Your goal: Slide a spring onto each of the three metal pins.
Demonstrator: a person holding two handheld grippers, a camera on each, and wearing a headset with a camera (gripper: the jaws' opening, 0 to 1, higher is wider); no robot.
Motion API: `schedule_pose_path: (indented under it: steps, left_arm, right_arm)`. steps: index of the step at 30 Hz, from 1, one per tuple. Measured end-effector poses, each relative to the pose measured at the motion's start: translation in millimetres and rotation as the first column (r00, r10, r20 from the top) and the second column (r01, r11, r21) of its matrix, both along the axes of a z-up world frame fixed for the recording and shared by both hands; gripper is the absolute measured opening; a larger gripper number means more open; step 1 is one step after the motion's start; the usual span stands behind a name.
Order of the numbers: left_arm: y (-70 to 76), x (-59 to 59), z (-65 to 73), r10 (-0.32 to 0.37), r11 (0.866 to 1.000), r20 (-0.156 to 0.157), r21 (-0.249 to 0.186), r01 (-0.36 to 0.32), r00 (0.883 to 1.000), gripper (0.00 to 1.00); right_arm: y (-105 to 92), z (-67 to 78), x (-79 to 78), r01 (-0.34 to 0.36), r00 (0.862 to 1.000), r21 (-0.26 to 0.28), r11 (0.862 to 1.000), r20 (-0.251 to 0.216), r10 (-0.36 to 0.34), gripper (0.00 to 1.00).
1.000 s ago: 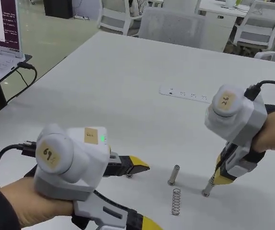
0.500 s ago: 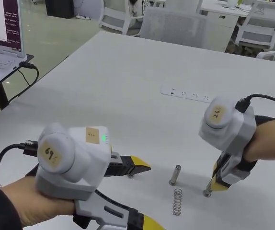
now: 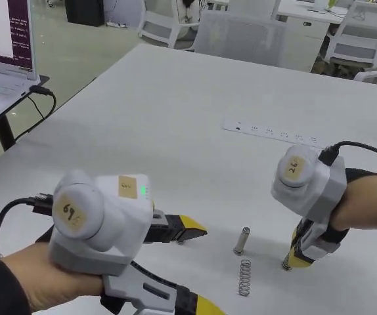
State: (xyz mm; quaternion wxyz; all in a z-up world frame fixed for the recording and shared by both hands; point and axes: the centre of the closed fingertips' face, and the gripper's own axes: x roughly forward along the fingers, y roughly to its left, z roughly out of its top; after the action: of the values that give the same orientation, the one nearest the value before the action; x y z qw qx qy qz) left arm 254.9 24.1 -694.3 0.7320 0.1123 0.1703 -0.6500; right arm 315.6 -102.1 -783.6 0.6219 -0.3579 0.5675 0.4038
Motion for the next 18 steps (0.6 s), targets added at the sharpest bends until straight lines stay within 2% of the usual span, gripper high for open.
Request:
schedule_pose_path:
  steps: [8, 18]
  left_arm:
    - [-0.2, -0.3, -0.9, -0.002, 1.0, 0.002, 0.004, 0.002, 1.0, 0.62]
    - [-1.0, -0.6, -1.7, -0.006, 1.0, 0.002, 0.006, 0.006, 1.0, 0.61]
  right_arm:
    - [0.1, -0.2, 1.3, -0.003, 1.0, 0.007, 1.0, 0.012, 0.003, 0.1]
    - [-1.6, 4.3, 2.2, 0.002, 0.999, 0.018, 1.0, 0.032, -0.002, 0.17]
